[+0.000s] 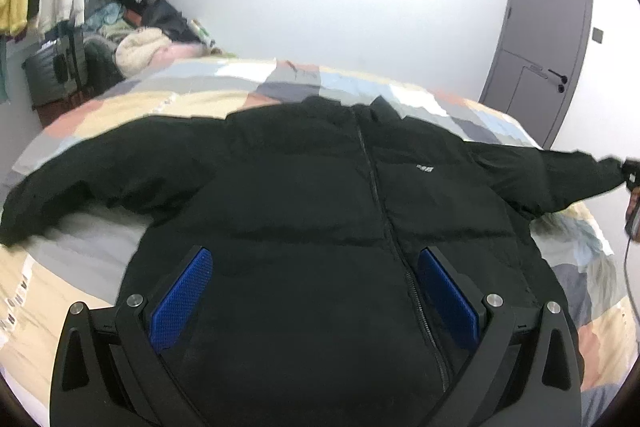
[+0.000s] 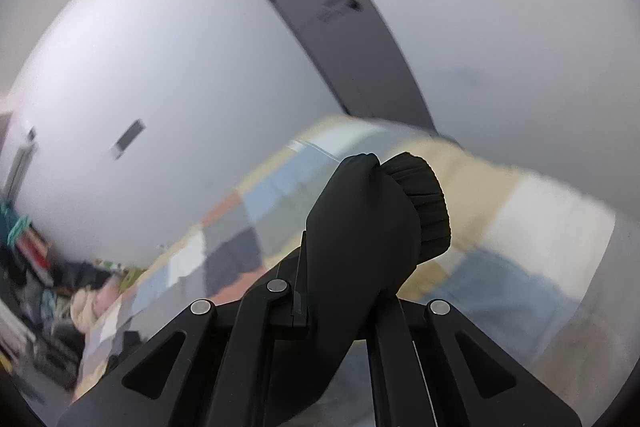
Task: Fold large clothes
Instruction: 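Lift the sleeve with the right tool and fold it across the jacket body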
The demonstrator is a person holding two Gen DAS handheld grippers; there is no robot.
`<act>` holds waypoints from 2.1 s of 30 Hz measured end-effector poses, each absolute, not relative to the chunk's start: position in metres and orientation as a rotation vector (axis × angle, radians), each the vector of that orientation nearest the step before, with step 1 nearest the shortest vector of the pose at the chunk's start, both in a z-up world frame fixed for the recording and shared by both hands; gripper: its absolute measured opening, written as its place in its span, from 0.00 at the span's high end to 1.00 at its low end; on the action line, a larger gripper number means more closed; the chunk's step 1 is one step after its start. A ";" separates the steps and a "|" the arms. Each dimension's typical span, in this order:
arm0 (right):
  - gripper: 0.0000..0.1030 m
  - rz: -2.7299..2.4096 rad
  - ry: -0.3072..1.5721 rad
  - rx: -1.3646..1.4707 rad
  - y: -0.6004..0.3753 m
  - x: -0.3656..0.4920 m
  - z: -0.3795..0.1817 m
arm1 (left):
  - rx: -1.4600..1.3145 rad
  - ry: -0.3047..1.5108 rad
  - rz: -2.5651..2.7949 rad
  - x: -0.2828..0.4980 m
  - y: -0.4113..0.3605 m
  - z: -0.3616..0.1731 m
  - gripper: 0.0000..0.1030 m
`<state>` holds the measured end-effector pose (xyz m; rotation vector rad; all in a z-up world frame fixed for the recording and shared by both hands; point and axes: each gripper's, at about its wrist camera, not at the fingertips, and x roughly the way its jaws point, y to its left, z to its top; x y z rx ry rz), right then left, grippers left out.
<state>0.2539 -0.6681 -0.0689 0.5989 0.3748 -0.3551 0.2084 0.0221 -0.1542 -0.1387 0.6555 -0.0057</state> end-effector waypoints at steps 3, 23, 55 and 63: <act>0.99 -0.328 0.341 0.540 -0.640 0.253 -0.022 | -0.119 0.628 -0.017 0.197 0.024 -0.146 0.00; 0.97 -0.033 0.290 0.136 -0.366 0.285 0.122 | -0.103 0.523 -0.006 0.155 0.060 -0.125 0.00; 0.92 0.614 0.745 -0.181 0.021 0.358 -0.098 | -0.250 0.590 0.024 0.191 0.132 -0.164 0.00; 0.87 0.656 0.861 -0.250 0.039 0.365 -0.144 | -0.277 0.624 0.008 0.206 0.133 -0.177 0.00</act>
